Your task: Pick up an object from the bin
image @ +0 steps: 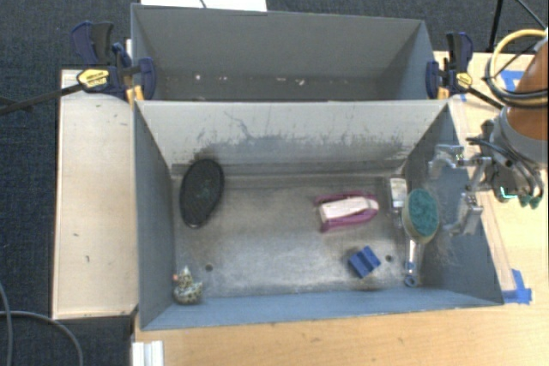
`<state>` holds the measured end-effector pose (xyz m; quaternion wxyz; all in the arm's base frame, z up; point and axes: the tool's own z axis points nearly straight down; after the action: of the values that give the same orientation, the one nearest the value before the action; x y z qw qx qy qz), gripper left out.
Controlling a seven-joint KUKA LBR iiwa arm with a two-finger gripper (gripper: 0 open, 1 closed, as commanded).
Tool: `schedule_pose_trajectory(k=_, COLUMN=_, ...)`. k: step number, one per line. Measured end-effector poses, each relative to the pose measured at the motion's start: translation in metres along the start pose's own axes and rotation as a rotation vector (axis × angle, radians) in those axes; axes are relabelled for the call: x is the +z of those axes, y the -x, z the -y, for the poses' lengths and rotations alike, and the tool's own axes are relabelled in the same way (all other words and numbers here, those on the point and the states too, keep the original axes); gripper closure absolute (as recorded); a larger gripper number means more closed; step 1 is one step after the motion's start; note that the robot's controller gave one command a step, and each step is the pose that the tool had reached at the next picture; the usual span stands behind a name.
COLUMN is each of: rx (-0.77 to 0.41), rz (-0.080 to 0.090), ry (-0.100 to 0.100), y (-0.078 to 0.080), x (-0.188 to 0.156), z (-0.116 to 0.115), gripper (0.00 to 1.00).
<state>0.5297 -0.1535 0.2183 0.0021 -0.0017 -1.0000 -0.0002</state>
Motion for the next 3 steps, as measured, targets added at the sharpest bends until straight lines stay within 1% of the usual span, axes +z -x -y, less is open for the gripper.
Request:
schedule_pose_trajectory(k=1, rx=-0.54, rz=0.006, ry=-0.001, y=0.0542, x=0.0924, z=-0.006, gripper=0.0)
schedule_pose_trajectory(k=2, rx=-0.541, rz=0.01, ry=-0.005, y=0.0554, x=0.0895, z=-0.0047, gripper=1.0)
schedule_pose_trajectory(k=3, rx=-0.542, rz=0.011, ry=-0.005, y=0.0554, x=0.0895, z=-0.0047, gripper=1.0)
